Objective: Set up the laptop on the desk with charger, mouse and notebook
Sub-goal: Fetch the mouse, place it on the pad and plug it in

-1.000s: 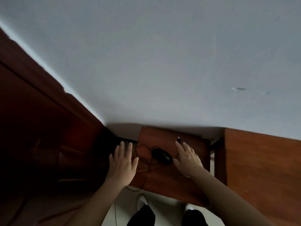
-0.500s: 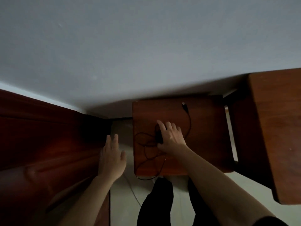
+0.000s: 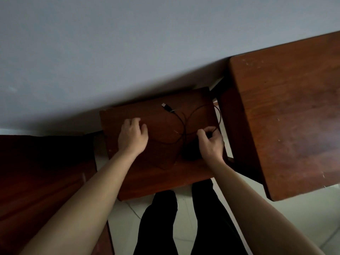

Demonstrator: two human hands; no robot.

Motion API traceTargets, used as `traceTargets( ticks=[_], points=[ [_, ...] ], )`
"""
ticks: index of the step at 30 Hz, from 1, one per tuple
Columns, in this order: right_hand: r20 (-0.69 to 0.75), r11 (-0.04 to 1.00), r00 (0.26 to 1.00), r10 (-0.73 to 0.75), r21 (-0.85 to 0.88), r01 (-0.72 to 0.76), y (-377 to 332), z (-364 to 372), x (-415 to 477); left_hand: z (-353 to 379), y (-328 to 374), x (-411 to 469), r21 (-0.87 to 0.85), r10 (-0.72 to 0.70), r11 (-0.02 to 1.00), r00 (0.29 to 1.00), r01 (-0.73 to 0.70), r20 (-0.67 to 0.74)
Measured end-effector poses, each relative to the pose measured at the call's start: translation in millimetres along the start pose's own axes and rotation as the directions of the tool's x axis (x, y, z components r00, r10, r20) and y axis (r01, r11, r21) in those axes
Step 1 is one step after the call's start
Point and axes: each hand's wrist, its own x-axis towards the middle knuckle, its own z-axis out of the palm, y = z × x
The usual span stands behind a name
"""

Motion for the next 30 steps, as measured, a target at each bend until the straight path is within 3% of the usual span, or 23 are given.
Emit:
traceTargets(
  ticks=[2, 6, 9, 14, 17, 19, 24, 30],
  points=[
    [0.006, 0.995, 0.995, 0.099, -0.003, -0.099, 15, -16, 7, 13, 27, 11, -0.036, -0.078, 0.996, 0.997, 0.079, 0.029],
    [0.069, 0.986, 0.991, 0.117, -0.126, -0.107, 45, -36, 14, 39, 76, 36, -0.146, -0.368, 0.914, 0.925, 0.379, 0.094],
    [0.141, 0.987, 0.984, 0.108, -0.130, -0.090, 62, -46, 16, 56, 96, 46, -0.141, -0.456, 0.880, 0.890, 0.453, 0.011],
    [0.169, 0.979, 0.982, 0.089, -0.194, -0.056, 73, -55, 13, 81, 87, 33, -0.060, -0.288, 0.958, 0.937, 0.282, -0.198],
    [0.185, 0.966, 0.982, 0.027, -0.258, 0.022, 77, -57, 5, 83, 71, 17, -0.024, -0.165, 0.986, 0.974, 0.164, -0.154],
    [0.202, 0.949, 0.979, 0.000, -0.310, 0.064, 77, -55, 1, 79, 60, 6, -0.050, -0.173, 0.984, 0.981, 0.169, -0.092],
    [0.192, 0.914, 0.981, -0.041, -0.389, 0.114, 68, -59, -26, 56, 36, -28, -0.365, -0.275, 0.895, 0.961, 0.255, -0.003],
    [0.047, 0.886, 0.977, -0.208, -0.413, 0.209, 27, -87, -98, -15, 35, -80, -0.611, -0.147, 0.789, 0.986, 0.071, -0.076]
  ],
)
